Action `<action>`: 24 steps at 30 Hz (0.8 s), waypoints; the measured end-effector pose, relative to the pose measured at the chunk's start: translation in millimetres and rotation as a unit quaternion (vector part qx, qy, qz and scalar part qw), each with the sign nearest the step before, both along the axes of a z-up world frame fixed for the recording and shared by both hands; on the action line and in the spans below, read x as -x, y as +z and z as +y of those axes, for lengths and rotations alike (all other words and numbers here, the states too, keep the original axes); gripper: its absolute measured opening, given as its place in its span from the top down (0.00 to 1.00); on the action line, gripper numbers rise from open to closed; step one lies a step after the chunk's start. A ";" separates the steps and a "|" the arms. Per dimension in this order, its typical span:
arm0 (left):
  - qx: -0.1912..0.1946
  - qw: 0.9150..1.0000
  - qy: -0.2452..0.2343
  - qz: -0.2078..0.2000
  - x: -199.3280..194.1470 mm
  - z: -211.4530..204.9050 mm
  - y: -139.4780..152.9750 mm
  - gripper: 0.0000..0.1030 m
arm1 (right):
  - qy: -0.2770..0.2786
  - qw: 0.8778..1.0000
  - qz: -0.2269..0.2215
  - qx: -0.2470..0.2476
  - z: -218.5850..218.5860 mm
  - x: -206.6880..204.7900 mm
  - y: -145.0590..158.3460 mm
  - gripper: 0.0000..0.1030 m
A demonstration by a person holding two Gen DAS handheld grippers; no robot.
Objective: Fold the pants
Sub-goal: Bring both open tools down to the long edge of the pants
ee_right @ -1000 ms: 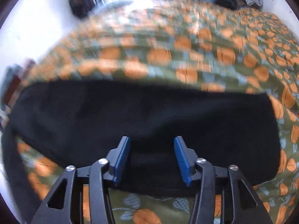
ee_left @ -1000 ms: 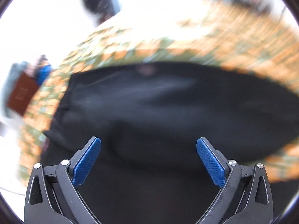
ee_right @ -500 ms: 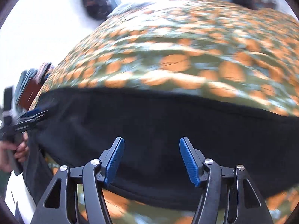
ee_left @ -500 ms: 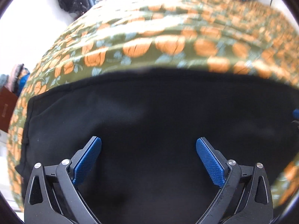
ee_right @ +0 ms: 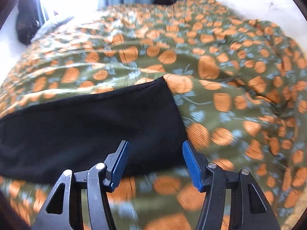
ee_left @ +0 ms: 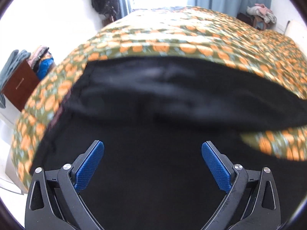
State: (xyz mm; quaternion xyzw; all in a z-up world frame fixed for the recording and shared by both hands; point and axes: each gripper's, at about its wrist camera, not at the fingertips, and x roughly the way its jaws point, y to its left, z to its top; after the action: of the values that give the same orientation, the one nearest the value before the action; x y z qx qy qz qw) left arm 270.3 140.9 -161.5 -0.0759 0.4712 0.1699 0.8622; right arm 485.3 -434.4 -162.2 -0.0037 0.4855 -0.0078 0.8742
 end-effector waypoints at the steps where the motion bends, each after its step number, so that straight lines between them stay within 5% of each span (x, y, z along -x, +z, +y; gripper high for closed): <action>1: 0.014 1.000 -0.006 0.002 11.9 -13.9 -1.7 0.01 | 0.011 1.000 -0.015 -0.010 1.9 27.7 13.8 0.43; 6: 0.086 0.994 -0.065 0.019 54.3 -83.9 -18.8 0.01 | 0.080 0.990 -0.055 -0.097 55.2 176.8 48.1 0.20; 10: 0.042 0.991 -0.124 0.009 67.4 -118.3 -18.9 0.01 | 0.105 0.983 -0.033 -0.146 113.9 267.5 30.6 0.20; 16: 0.028 0.990 -0.140 0.009 74.2 -118.1 -33.5 0.01 | 0.079 0.990 0.004 -0.120 150.3 309.3 -22.3 0.19; 24: 0.028 0.991 -0.131 0.019 75.8 -127.0 -48.9 0.00 | 0.114 0.983 -0.008 -0.144 153.2 308.1 -42.7 0.00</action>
State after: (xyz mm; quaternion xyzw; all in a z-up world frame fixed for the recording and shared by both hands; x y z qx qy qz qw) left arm 194.5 13.9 -210.3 -0.0341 0.4976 0.0440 0.8656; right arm 177.2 -281.3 -204.8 0.0671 0.4709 0.1616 0.8646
